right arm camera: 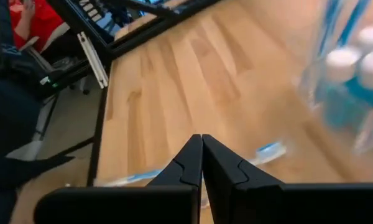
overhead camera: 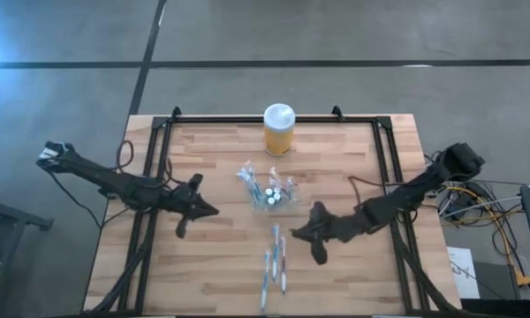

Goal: Pick & Place toothbrushing station
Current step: Put the violet toothbrush into the transparent organizer

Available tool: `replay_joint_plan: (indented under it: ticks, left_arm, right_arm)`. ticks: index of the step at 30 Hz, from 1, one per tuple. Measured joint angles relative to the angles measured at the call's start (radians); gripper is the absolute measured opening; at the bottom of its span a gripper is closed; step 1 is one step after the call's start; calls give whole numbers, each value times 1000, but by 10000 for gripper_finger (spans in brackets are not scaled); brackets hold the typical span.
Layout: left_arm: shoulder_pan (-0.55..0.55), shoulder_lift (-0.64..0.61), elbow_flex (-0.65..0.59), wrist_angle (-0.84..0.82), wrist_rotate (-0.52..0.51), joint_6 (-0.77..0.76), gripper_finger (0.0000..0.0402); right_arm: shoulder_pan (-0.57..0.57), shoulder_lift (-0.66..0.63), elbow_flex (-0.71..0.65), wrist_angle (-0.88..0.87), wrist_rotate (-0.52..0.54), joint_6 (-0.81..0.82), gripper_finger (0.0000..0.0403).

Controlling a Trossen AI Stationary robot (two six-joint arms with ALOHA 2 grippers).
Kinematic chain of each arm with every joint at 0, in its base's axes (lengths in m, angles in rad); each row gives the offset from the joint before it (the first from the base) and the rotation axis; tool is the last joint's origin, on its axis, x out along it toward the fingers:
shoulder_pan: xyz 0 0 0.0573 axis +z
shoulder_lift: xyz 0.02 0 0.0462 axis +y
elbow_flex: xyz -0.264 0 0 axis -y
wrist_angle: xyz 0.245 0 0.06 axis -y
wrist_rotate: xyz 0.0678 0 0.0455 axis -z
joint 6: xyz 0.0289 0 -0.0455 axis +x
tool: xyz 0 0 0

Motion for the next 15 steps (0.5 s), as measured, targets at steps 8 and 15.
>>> replay_joint_plan:
  ticks: [8, 15]
  left_arm:
    - [0, -123, -51, -56, 77, 40, 8]
    - [0, -218, -69, -70, 154, 158, 6]
  right_arm:
    - [20, 207, 106, -40, -49, 260, 8]
    - [24, 357, 191, -65, -85, 323, 32]
